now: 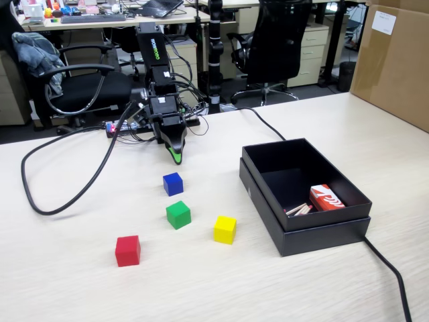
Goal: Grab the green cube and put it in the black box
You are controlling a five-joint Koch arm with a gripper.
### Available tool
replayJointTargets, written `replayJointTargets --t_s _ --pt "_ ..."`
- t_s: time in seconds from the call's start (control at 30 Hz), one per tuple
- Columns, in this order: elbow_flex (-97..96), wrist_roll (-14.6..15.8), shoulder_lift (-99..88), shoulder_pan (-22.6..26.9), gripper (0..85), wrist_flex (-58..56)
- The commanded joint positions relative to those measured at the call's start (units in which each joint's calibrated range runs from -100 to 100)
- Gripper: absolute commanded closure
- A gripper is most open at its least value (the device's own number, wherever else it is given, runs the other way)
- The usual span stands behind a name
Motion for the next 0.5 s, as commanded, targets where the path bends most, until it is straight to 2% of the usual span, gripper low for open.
replayJointTargets --t_s 0.0,0.47 --pt "-3.4 0.2 0.4 -0.1 35.5 -1.7" --pt "-3.4 0.2 0.4 -0.1 35.5 -1.7"
